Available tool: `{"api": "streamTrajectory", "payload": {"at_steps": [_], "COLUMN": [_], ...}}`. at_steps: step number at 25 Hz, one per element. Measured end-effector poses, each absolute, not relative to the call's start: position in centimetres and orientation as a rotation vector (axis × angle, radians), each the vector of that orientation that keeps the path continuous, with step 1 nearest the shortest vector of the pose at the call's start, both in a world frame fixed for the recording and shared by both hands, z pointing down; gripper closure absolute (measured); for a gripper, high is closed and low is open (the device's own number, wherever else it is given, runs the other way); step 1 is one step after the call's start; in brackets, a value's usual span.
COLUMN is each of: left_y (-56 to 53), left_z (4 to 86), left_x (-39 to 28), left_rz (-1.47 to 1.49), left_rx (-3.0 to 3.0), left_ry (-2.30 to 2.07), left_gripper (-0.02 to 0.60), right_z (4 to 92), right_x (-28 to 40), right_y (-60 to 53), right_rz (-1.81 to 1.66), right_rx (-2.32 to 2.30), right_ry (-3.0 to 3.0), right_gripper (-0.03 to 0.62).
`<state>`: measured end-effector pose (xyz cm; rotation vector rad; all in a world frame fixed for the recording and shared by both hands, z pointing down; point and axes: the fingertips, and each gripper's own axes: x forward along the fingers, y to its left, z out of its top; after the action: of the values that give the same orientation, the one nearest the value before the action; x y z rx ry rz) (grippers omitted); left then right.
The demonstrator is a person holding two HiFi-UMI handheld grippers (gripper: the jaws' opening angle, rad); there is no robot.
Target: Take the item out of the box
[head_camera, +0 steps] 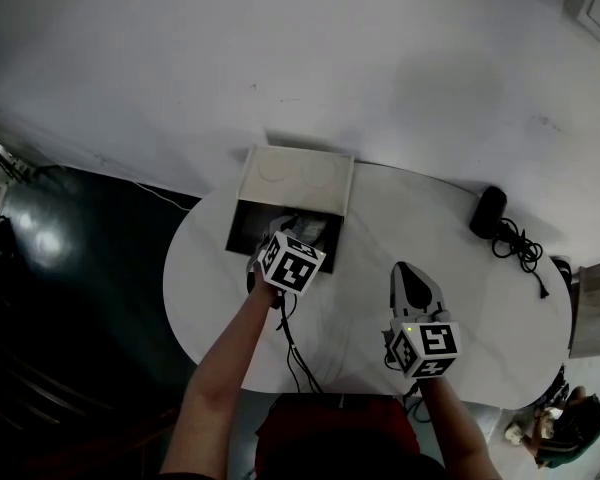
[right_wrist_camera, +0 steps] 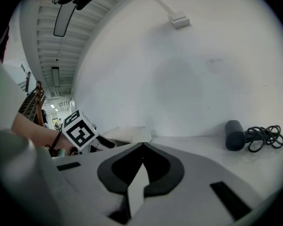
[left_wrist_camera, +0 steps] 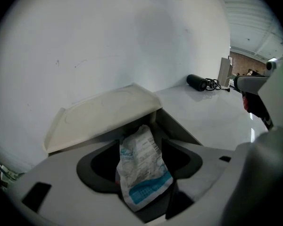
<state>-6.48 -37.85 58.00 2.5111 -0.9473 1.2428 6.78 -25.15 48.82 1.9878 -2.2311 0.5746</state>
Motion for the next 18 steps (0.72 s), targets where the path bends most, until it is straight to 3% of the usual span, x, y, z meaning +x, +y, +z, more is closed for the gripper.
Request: {"api": "streamTrajectory", "payload": {"at_steps": [18], "left_y": [-38.3], "left_z": [60.5], "left_x": [-6.0], "left_rz": [1.467], "left_rx": [2.483], "left_ry": [-0.747], "left_gripper": [0.31], "right_z": [49.7], "right_x": [6.8], "right_y": [-26.5], "right_rz": [0.615], "right_rx": [2.001], "right_ry": [-2.19], "right_gripper": [0.58]}}
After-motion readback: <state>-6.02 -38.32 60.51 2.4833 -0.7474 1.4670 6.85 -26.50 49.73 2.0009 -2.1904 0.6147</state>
